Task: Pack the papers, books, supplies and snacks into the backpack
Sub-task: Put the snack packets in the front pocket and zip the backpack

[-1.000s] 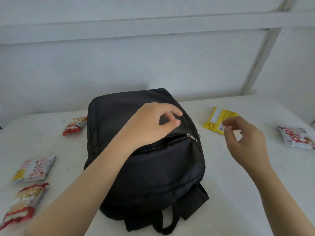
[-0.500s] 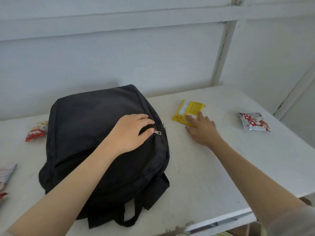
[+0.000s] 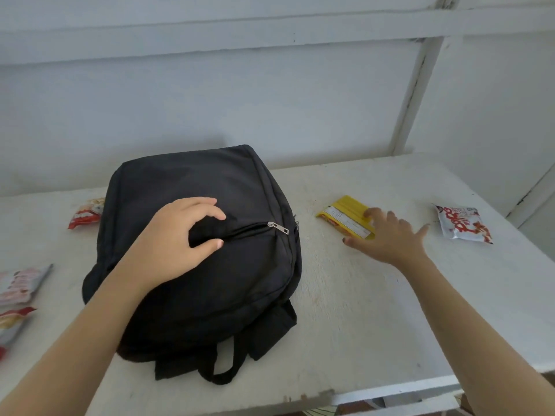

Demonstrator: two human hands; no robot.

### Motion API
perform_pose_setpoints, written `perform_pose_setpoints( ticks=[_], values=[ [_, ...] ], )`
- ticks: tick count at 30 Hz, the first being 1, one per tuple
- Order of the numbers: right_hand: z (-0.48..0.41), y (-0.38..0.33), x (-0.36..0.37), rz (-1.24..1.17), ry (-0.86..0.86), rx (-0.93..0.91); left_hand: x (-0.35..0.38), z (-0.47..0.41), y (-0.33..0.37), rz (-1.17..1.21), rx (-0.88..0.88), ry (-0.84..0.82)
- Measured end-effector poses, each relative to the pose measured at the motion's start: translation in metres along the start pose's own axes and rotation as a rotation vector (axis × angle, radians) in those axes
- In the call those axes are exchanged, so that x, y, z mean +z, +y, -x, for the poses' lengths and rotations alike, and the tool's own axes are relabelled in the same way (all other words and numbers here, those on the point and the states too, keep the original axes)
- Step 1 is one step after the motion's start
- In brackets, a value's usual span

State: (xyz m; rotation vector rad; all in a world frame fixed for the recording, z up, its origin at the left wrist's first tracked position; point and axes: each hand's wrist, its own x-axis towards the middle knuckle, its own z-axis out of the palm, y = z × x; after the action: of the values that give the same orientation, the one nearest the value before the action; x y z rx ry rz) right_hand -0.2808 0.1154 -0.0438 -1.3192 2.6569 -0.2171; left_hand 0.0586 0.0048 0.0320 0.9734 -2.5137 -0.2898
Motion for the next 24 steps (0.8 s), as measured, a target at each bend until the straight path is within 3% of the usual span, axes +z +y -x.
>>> perform_pose_setpoints(
  ticks=[4,6,9,12,15,20,24],
  values=[
    [0.014,0.005,-0.003,-0.039,0.110,0.024,-0.020,0.018,-0.016,-0.006,-0.077,0.092],
    [0.020,-0.003,-0.006,-0.174,0.197,0.027,-0.025,0.025,-0.021,-0.001,-0.092,0.139],
    [0.035,-0.026,-0.021,-0.627,0.221,-0.008,-0.028,0.030,-0.025,0.003,-0.073,0.191],
    [0.058,-0.053,-0.033,-1.062,0.127,-0.088,-0.030,0.030,-0.027,0.021,-0.047,0.160],
    [0.079,-0.079,-0.040,-1.286,0.035,-0.266,-0.029,0.028,-0.030,-0.002,-0.012,0.103],
    [0.106,-0.096,-0.030,-1.193,0.011,-0.592,-0.029,0.021,-0.033,-0.084,0.069,0.143],
    [0.125,-0.104,-0.021,-0.965,0.064,-0.741,-0.036,0.011,-0.031,0.083,0.024,0.327]
  ],
)
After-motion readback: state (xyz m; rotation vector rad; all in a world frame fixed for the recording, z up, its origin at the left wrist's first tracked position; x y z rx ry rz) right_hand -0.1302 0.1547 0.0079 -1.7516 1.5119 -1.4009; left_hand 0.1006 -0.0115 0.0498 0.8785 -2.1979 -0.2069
